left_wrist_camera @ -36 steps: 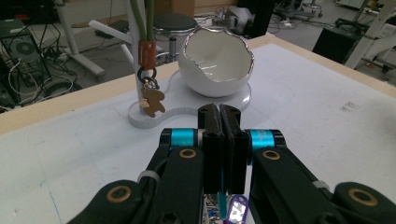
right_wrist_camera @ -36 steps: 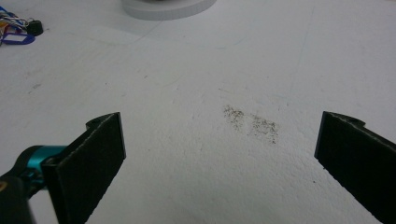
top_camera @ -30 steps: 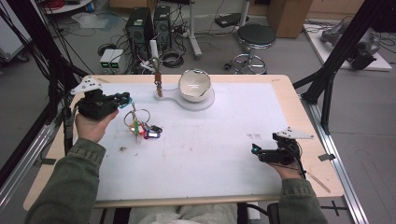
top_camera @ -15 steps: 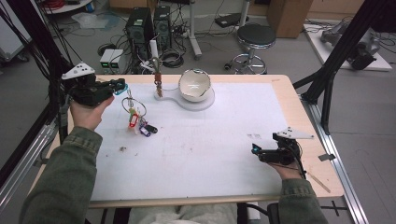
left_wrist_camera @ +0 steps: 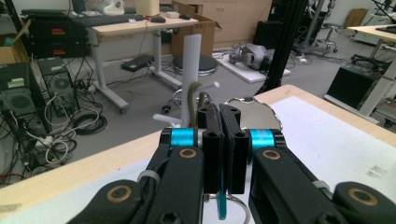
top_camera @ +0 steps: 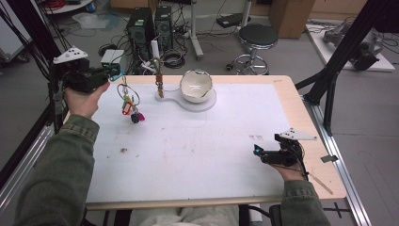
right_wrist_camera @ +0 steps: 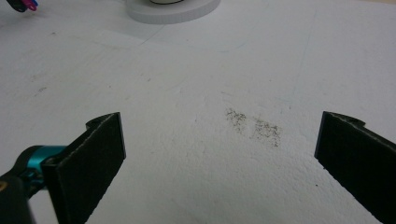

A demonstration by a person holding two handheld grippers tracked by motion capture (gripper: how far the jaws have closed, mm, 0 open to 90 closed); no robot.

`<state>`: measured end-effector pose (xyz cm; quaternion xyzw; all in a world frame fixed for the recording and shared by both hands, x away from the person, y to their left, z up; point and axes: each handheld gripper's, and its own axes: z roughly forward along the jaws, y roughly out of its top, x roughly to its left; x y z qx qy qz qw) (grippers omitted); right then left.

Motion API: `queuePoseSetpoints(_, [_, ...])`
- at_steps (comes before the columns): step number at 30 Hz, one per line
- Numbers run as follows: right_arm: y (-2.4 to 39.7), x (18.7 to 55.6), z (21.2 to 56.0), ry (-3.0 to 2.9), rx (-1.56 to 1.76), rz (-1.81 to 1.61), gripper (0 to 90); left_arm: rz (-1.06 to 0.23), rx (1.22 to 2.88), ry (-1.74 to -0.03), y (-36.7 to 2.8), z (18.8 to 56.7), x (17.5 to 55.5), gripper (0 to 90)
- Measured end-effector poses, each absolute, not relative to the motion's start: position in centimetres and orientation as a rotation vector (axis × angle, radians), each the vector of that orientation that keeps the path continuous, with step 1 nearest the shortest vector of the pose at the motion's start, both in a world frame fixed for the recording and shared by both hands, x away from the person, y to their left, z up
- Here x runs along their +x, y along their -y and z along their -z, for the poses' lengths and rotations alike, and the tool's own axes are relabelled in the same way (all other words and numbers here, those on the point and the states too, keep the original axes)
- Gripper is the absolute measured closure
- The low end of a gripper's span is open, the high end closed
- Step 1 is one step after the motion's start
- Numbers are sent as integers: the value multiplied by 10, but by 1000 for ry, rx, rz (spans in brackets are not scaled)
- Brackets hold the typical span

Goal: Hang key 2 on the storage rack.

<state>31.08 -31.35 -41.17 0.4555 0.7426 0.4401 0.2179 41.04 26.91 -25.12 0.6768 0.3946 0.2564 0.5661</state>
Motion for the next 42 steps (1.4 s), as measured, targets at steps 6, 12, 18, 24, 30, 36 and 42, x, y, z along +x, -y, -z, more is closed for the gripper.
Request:
queuePoseSetpoints(6, [314, 311, 412, -2059, 1258, -1223, 10, -620, 1567, -958, -271, 244, 418, 877])
queuePoseSetpoints(12, [314, 311, 411, -2059, 1260, -1230, 10, -622, 1525, -986, -277, 246, 428, 877])
queuePoseSetpoints(18, [314, 311, 412, -2066, 1263, -1225, 10, -626, 1529, -1013, -284, 248, 444, 877])
queuePoseSetpoints(24, [314, 311, 412, -2061, 1258, -1224, 10, -596, 1496, -1037, -290, 246, 459, 877])
queuePoseSetpoints(30, [314, 310, 412, -2065, 1266, -1229, 10, -538, 1427, -1058, -292, 243, 474, 877])
queuePoseSetpoints(36, [314, 310, 412, -2063, 1261, -1233, 9, -529, 1429, -1061, -288, 238, 486, 877])
queuePoseSetpoints(42, [314, 310, 412, -2061, 1258, -1235, 10, -507, 1443, -1045, -277, 233, 498, 877])
